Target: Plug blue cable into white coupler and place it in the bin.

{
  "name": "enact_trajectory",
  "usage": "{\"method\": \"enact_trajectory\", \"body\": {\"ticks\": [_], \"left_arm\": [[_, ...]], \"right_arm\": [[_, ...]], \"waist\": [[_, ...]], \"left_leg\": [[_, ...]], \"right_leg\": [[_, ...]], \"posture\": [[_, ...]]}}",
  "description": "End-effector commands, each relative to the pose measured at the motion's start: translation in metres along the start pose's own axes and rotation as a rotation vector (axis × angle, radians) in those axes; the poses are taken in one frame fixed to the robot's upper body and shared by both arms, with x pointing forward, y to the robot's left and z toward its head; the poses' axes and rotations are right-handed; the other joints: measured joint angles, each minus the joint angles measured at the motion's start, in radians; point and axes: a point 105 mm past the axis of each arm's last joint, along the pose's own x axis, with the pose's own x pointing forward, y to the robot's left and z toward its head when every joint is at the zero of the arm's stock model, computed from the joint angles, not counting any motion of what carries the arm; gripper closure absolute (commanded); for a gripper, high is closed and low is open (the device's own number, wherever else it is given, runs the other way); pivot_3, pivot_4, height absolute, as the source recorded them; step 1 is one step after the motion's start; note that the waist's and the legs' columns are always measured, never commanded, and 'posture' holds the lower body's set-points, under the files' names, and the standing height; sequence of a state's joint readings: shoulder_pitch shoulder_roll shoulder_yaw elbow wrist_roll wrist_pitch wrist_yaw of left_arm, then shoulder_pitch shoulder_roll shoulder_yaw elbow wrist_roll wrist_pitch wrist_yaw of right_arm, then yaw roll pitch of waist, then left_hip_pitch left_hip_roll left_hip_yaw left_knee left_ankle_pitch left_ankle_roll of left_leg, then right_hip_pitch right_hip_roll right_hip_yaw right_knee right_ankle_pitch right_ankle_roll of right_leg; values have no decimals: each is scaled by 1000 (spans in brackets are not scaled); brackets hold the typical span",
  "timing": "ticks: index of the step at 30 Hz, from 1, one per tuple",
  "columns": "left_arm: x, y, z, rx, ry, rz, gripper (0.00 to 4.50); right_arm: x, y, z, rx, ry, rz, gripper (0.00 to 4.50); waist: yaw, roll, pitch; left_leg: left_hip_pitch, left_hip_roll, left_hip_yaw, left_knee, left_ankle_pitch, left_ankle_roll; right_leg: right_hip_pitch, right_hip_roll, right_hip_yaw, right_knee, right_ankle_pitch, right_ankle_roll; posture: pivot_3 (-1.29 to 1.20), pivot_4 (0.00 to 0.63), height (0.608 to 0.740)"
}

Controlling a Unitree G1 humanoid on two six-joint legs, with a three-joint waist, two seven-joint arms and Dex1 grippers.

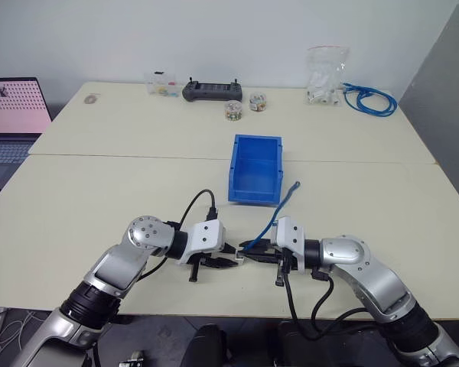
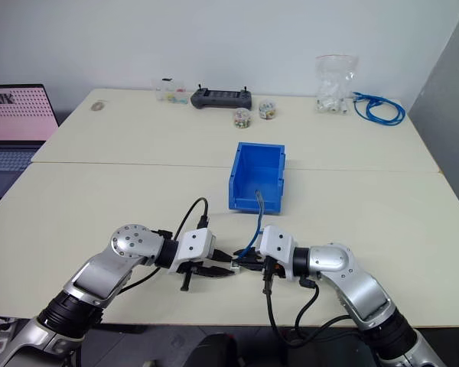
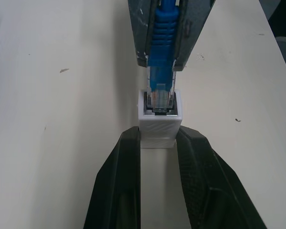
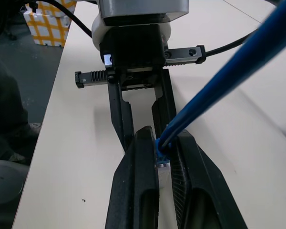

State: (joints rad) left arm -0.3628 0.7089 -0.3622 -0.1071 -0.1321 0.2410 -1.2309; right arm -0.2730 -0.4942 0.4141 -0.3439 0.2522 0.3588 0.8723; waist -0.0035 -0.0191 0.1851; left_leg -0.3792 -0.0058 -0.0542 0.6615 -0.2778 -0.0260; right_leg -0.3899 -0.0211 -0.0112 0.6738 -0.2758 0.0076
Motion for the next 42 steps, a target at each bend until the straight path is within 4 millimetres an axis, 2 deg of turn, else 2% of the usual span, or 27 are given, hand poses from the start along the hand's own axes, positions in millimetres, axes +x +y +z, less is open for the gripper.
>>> {"method": "enact_trajectory", "body": {"ticks": [1,6,15,22,26,35,42], "left_arm": [[7,-12,-15,-47,56,-51,3741],[6,-12,-15,-44,58,-46,3742],[7,-10,-8,-35,55,-47,3743],[9,-10,-8,-34,55,-51,3743],[8,-11,-11,-39,59,-47,3743],[7,-13,-14,-48,66,-41,3743],[5,-13,-18,-55,74,-33,3743]], "right_arm": [[2,7,-7,-5,44,77,4438],[3,5,1,-43,60,126,4440],[3,5,3,-79,153,205,4442],[16,5,3,-58,196,267,4443],[17,10,-4,-40,215,300,4443],[12,25,-35,17,282,346,4443],[13,25,-46,85,284,318,4444]], "waist": [[0,0,0],[0,0,0],[0,0,0],[1,0,-1],[1,1,-1],[0,2,-11],[-3,2,-24]], "left_leg": [[0,0,0,0,0,0],[1,0,0,0,0,0],[1,0,0,0,0,0],[1,0,0,1,0,0],[1,0,0,1,0,0],[2,0,0,0,0,0],[6,0,1,-1,0,0]], "right_leg": [[0,0,0,0,0,0],[0,0,0,0,0,0],[0,0,0,0,0,0],[0,0,0,1,0,0],[1,0,0,1,1,-1],[2,0,0,1,0,0],[4,0,0,0,0,-1]], "posture": [[0,150,740],[0,150,740],[0,150,740],[0,150,740],[0,150,740],[0,150,740],[0,150,740]]}}
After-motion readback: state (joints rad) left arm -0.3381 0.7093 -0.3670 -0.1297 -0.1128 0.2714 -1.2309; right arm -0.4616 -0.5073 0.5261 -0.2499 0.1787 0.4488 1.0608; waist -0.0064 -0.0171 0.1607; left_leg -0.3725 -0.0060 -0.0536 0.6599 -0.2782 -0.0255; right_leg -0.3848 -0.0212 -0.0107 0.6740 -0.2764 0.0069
